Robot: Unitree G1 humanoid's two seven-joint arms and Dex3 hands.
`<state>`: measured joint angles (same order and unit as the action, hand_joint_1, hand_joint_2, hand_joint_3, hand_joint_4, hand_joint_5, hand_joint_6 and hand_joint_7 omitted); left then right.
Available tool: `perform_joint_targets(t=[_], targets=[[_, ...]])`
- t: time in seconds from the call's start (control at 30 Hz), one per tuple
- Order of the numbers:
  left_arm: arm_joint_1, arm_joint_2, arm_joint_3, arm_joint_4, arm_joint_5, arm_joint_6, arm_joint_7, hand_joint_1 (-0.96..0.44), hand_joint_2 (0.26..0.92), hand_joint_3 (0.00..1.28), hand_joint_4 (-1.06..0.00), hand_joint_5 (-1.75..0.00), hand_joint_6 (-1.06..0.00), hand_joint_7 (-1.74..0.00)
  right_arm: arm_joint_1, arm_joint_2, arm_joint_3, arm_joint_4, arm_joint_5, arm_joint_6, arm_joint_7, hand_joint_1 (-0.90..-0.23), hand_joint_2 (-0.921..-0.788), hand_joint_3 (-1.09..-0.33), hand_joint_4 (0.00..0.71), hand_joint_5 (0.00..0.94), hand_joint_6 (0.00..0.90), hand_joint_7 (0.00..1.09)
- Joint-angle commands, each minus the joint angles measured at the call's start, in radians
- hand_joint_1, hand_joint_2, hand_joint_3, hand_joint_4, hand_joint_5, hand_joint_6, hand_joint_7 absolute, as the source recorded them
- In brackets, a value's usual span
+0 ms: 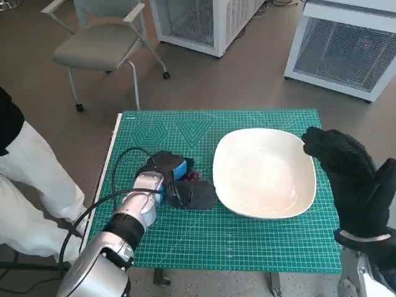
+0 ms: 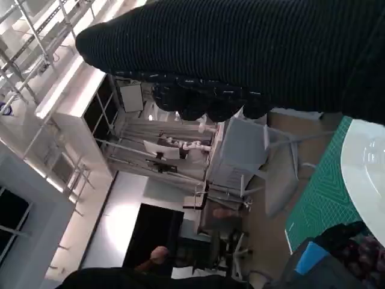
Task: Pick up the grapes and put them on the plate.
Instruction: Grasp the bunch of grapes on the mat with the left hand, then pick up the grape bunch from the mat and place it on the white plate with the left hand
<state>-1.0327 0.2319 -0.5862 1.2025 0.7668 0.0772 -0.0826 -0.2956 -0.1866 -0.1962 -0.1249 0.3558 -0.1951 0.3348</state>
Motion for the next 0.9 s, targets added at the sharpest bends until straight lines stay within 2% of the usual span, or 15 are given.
perform_joint_targets(t=[0.03,0.17,0.23,0.27,0.3,0.4,0.43,0.47,0.6,0.77,0.9], targets=[[-0.002,0.029,0.017,-0.068,-0.018,0.021,-0.031,0.39,0.625,0.9,-0.39,-1.73,-0.5,-0.04,0.011,-0.005,-0.001,0.009,0.005,0.003,0.006,-0.497,-0.921,-0.564,0.429,0.526,0.192,0.89],[0.005,0.057,0.032,-0.156,-0.023,0.041,-0.055,0.39,0.619,0.91,-0.38,-1.74,-0.52,-0.04,0.009,-0.006,-0.002,0.01,0.008,0.004,0.007,-0.497,-0.921,-0.564,0.43,0.525,0.192,0.89],[0.017,0.078,0.045,-0.226,-0.027,0.051,-0.07,0.39,0.62,0.91,-0.38,-1.74,-0.57,-0.07,0.009,-0.005,-0.001,0.01,0.009,0.005,0.007,-0.498,-0.921,-0.564,0.43,0.525,0.192,0.89],[0.024,0.091,0.053,-0.266,-0.031,0.055,-0.078,0.37,0.632,0.89,-0.39,-1.73,-0.6,-0.15,0.008,-0.005,0.0,0.01,0.009,0.005,0.007,-0.498,-0.921,-0.564,0.43,0.525,0.192,0.89],[0.033,0.106,0.062,-0.31,-0.035,0.058,-0.087,0.32,0.662,0.82,-0.39,-1.69,-0.6,-0.32,0.008,-0.004,0.0,0.01,0.009,0.005,0.007,-0.498,-0.921,-0.564,0.43,0.525,0.192,0.89],[0.059,0.142,0.086,-0.426,-0.041,0.07,-0.114,0.12,0.738,0.61,-0.43,-1.54,-0.52,-1.02,0.007,-0.003,0.002,0.011,0.009,0.005,0.007,-0.498,-0.921,-0.565,0.43,0.524,0.192,0.89],[0.067,0.153,0.093,-0.463,-0.041,0.076,-0.124,0.08,0.737,0.6,-0.44,-1.52,-0.5,-1.15,0.006,-0.003,0.002,0.011,0.009,0.005,0.007,-0.498,-0.921,-0.565,0.43,0.524,0.191,0.89],[0.075,0.164,0.101,-0.502,-0.04,0.083,-0.134,0.06,0.731,0.6,-0.44,-1.52,-0.51,-1.2,0.006,-0.003,0.002,0.012,0.009,0.005,0.007,-0.498,-0.921,-0.565,0.43,0.524,0.191,0.89],[0.107,0.204,0.133,-0.651,-0.035,0.114,-0.172,0.02,0.714,0.56,-0.47,-1.59,-0.62,-1.1,0.004,-0.002,0.003,0.015,0.009,0.005,0.007,-0.498,-0.921,-0.565,0.43,0.524,0.191,0.89],[0.145,0.241,0.182,-0.825,-0.038,0.156,-0.215,0.0,0.839,0.24,-0.62,-1.4,-0.68,-0.98,0.003,0.0,0.004,0.018,0.009,0.003,0.007,-0.497,-0.921,-0.565,0.43,0.524,0.191,0.89],[0.169,0.254,0.216,-0.913,-0.04,0.174,-0.229,0.0,0.893,0.1,-0.7,-1.29,-0.69,-0.97,0.003,0.001,0.005,0.019,0.004,0.0,0.004,-0.497,-0.921,-0.565,0.43,0.524,0.191,0.9]])
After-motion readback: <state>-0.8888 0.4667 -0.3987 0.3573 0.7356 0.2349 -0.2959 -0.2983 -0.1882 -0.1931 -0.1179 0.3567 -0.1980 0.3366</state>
